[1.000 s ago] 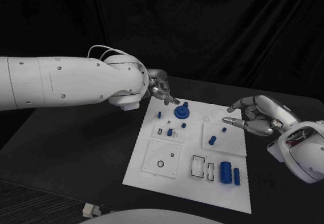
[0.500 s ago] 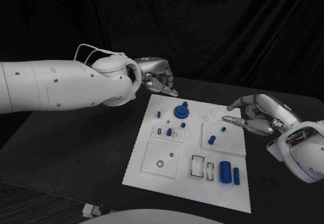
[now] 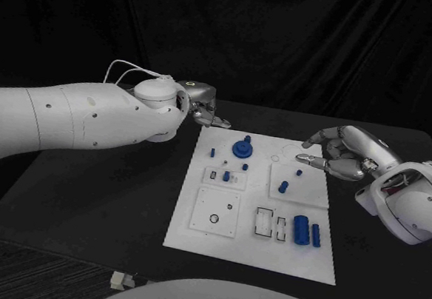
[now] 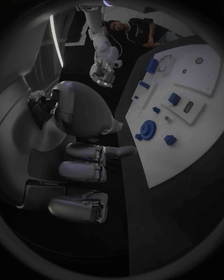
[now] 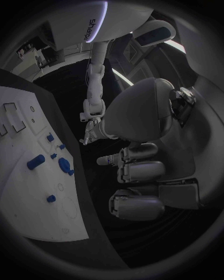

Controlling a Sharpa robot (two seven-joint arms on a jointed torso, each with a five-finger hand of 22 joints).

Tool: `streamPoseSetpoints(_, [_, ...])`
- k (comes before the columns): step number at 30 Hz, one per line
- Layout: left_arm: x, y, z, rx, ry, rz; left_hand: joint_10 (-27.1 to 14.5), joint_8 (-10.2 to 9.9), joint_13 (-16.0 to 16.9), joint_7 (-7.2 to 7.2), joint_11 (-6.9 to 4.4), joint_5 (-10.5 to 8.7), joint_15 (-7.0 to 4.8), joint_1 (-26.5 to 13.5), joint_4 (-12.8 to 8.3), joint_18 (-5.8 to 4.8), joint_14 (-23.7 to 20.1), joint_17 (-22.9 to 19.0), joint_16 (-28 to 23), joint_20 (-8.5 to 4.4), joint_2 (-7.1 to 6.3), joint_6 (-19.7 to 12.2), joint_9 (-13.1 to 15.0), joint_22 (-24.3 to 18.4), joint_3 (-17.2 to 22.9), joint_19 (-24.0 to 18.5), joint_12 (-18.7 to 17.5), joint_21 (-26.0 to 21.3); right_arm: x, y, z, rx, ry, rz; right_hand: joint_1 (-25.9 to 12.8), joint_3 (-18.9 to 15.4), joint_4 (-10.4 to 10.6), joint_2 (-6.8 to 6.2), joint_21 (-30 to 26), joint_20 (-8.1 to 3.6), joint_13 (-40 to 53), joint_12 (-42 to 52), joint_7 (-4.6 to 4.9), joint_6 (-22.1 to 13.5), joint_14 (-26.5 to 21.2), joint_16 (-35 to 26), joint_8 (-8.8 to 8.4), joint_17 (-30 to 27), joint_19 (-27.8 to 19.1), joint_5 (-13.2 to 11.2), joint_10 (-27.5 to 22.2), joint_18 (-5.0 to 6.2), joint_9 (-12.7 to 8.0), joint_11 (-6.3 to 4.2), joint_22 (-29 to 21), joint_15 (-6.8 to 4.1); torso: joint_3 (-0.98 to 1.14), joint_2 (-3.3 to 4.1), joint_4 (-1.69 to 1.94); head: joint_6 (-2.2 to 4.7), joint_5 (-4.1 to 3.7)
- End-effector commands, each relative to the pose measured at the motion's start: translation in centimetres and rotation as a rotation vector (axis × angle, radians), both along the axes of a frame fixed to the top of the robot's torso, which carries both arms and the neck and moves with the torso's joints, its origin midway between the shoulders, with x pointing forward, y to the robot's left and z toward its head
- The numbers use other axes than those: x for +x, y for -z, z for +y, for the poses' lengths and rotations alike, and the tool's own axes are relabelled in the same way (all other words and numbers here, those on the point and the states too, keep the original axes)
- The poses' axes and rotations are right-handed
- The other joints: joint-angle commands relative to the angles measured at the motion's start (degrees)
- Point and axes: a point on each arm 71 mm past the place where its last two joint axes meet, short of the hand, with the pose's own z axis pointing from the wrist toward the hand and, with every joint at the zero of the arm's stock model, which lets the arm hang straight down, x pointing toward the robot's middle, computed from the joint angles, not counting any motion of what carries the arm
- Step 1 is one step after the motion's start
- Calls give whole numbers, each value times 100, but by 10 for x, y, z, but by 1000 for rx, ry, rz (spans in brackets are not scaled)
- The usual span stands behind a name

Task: Assemble the parts on the task board

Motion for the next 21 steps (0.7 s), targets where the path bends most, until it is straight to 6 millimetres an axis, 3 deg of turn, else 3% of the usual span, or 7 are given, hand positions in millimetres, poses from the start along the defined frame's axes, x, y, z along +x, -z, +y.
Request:
streamPoseSetpoints(1, [1,15,4,66,-90,182,598,11,1505,4,-40,17,-27,-49,-3,-33,603,1505,15,-21,29,47,55,1506,24,602,19,34,-1,1,0,0,4,4,-6,20,-3,67,-11,13,1509,20,-6,42,599,13,-21,1502,66,21,588,92,-7,8,1148,9,7,-6,-11,-1,6])
streamPoseSetpoints(9, [3,28,1,100,-118,339,598,-242,1505,25,-19,305,-1,411,-51,-33,603,1505,15,-14,54,44,76,1506,156,602,19,34,-1,1,1,-2,4,9,-6,23,-6,80,-17,12,1509,20,-6,44,596,8,-23,1494,64,56,588,93,-10,8,1147,9,2,-1,-8,-1,3])
streamPoseSetpoints(12, [4,29,-2,85,-101,344,598,-819,1505,275,194,348,154,530,-39,84,603,1505,15,-7,61,-670,-246,1322,163,316,19,-343,0,1,1,-3,5,11,-4,25,-8,85,-21,12,1509,20,-6,43,595,5,-25,1489,63,69,588,94,-11,8,1146,8,0,-1,-9,-1,14])
streamPoseSetpoints(14, [5,28,-4,66,-88,334,458,-1003,1345,366,243,388,223,647,-25,127,603,1505,15,40,46,-674,-470,1248,138,188,-111,-519,0,2,1,-3,6,11,-4,25,-8,85,-21,12,1509,20,-6,43,595,5,-25,1489,63,69,588,94,-11,8,1146,8,4,-3,-8,-1,16])
streamPoseSetpoints(15, [6,26,-5,41,-78,314,-1194,-1279,-587,552,237,444,214,635,-33,211,244,967,-446,92,100,-1124,-767,1080,67,-120,-2066,-928,0,2,0,-3,6,11,0,27,-9,93,-31,11,1509,20,-6,42,593,2,-26,1483,58,84,588,96,-13,9,1142,9,5,-2,-8,-1,18])
streamPoseSetpoints(17, [6,24,-5,3,-67,279,-1720,-1312,-1626,527,316,421,253,700,-12,311,49,638,-754,103,60,-1218,-989,940,-20,-413,-3229,-1322,0,1,0,-3,7,11,0,27,-9,93,-31,11,1509,20,-6,42,593,2,-26,1483,58,84,588,96,-13,9,1142,9,8,-7,-8,-1,19])
streamPoseSetpoints(21, [6,19,-3,-48,-56,225,-1782,-1297,-2039,553,392,300,332,592,-7,338,68,684,-711,144,24,-1155,-1137,923,-146,-504,-3722,-1450,0,2,-1,-4,9,11,2,29,-10,98,-31,11,1509,20,-6,43,593,1,-27,1482,58,92,588,96,-14,9,1143,9,9,-13,-8,-1,2])
